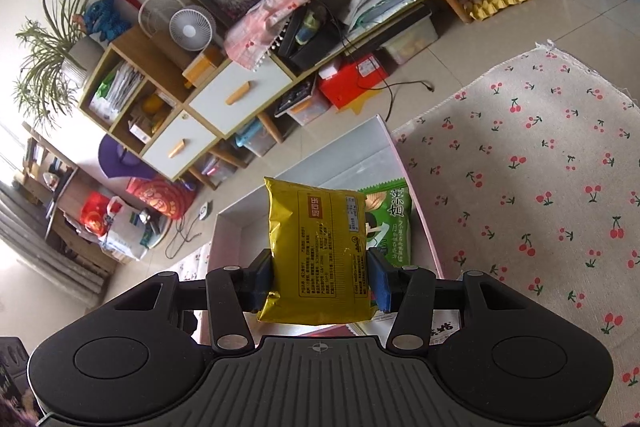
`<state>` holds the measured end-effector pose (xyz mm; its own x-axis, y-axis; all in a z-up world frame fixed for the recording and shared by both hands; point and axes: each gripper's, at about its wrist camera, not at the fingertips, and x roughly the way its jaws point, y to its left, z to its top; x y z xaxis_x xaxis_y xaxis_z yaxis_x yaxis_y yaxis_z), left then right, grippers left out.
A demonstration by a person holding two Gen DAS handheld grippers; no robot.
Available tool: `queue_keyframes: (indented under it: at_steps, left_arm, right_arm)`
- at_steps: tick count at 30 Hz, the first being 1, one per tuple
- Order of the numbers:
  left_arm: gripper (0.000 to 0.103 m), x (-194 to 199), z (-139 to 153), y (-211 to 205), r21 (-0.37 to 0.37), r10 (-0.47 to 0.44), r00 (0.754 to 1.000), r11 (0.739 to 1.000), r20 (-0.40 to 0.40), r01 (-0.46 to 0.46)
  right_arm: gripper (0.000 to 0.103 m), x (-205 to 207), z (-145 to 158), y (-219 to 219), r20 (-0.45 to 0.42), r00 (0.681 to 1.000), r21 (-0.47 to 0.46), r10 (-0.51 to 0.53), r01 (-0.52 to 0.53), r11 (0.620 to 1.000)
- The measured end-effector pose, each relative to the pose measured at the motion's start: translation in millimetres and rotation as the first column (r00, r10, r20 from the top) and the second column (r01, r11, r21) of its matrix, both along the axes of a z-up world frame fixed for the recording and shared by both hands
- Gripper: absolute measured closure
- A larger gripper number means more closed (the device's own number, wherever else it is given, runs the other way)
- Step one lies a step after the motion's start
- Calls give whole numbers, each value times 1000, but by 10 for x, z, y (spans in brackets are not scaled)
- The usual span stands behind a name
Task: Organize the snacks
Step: 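Carry both packets into the pink box and open both grippers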
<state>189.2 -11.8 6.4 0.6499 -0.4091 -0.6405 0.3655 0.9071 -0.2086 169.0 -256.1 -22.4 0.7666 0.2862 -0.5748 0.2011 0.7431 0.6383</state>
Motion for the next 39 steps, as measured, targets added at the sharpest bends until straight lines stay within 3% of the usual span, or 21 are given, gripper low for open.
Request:
queue_keyframes:
  at_steps: [6,17,25,27,30,39]
  left_arm:
    - [66,117,-114,-197,49,-4,1000,999,7,3]
    - [66,411,-127,-351,112,42,998,993,39,-46]
    - [63,428,-222,-286,108,84,996,991,7,-84]
    - [48,418,-207,-263,111,94,995,989,15,-96]
    - [38,394,-165,-242,115,110,993,987,29,-113]
    - [17,248,6,-181,112,109,994,987,33,-112]
  right_arm:
    - [55,121,-118,-132,-22,999,62,-33,34,997]
    - [55,501,-141,57,-18,1000,-19,25,-26,999]
    - [52,561,-184,167,-22,999,-50,32,-33,998]
    - [45,552,-160,178,-23,999,-60,33,-34,998]
    - [28,529,-117,192,-21,999,-64,34,-35,997]
    - [22,343,142,279,-20,999,-121,37,-39,992]
